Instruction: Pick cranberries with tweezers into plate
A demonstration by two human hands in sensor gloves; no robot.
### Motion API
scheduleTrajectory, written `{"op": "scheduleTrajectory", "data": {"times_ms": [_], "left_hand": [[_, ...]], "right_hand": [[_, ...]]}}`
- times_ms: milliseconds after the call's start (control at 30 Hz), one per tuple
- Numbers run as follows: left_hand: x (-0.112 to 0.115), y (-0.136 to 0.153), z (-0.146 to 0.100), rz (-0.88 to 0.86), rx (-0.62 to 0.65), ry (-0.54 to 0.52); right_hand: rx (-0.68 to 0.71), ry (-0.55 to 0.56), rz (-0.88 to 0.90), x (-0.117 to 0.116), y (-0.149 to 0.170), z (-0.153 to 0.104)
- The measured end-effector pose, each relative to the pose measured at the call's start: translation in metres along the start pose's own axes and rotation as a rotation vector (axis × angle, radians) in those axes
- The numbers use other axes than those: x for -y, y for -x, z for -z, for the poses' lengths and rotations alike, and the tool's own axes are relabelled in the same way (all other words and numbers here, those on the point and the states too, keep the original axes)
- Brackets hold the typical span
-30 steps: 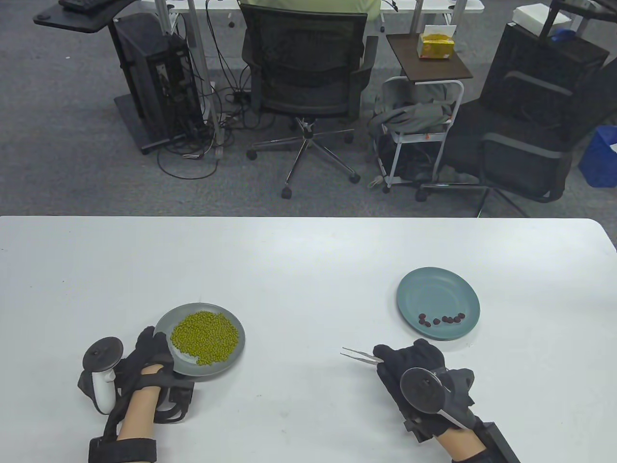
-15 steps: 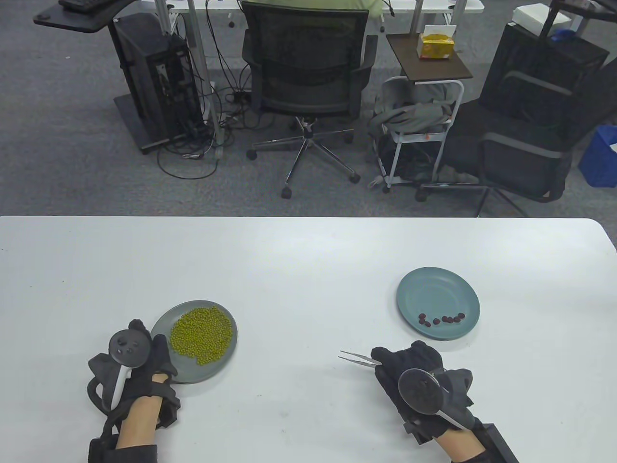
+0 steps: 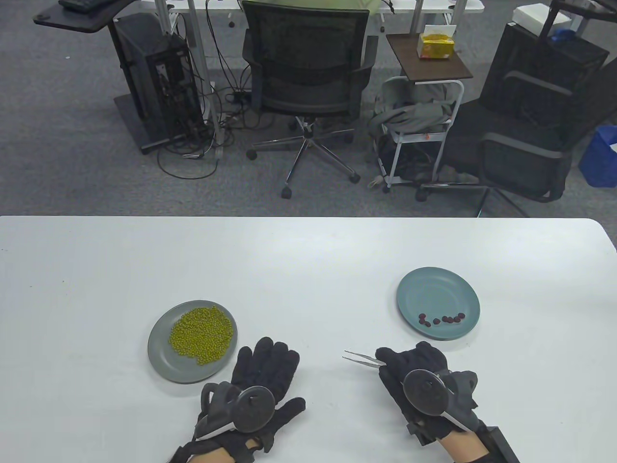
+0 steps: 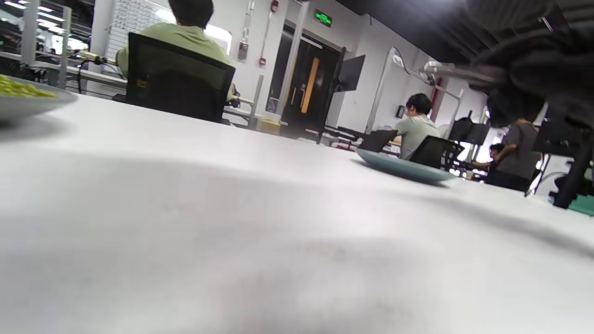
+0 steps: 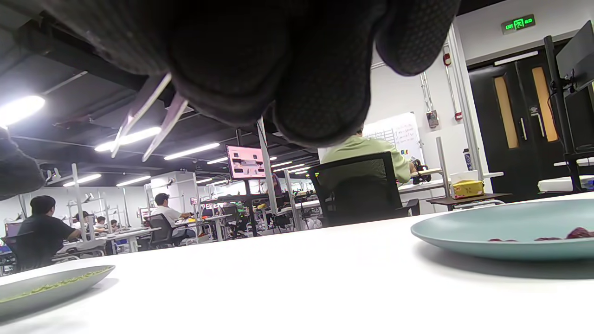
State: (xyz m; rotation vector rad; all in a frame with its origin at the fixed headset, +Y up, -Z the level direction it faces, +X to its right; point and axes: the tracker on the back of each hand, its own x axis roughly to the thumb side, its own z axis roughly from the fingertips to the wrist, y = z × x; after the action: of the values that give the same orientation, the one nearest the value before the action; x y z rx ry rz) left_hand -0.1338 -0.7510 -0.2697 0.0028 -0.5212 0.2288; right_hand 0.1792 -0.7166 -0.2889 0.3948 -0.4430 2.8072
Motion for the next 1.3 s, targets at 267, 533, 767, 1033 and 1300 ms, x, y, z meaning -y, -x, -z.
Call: {"op": "scheduleTrajectory", "data": {"times_ms": [267, 533, 767, 1033, 1300], "left_hand": [[0.008, 0.001, 0.005, 0.067, 0.011, 0.056], [0.004, 0.012, 0.007, 0.071, -0.023, 0.038], [-0.001, 0.021, 0.005, 0.044, -0.043, 0.021], [-0.002, 0.02, 0.004, 0.022, -0.033, 0.027], [0.0, 0.023, 0.005, 0.013, -0.036, 0.034]], "right_hand": [[0.044, 0.009, 0.004, -0.001, -0.006, 0.001], [0.047, -0.114, -0.155, -0.013, -0.016, 0.017], [-0.01, -0.194, -0.292, -0.029, -0.035, 0.072], [-0.138, -0.207, -0.375, -0.072, -0.045, 0.131], [-0.143, -0.29, -0.507, -0.112, -0.045, 0.148]]}}
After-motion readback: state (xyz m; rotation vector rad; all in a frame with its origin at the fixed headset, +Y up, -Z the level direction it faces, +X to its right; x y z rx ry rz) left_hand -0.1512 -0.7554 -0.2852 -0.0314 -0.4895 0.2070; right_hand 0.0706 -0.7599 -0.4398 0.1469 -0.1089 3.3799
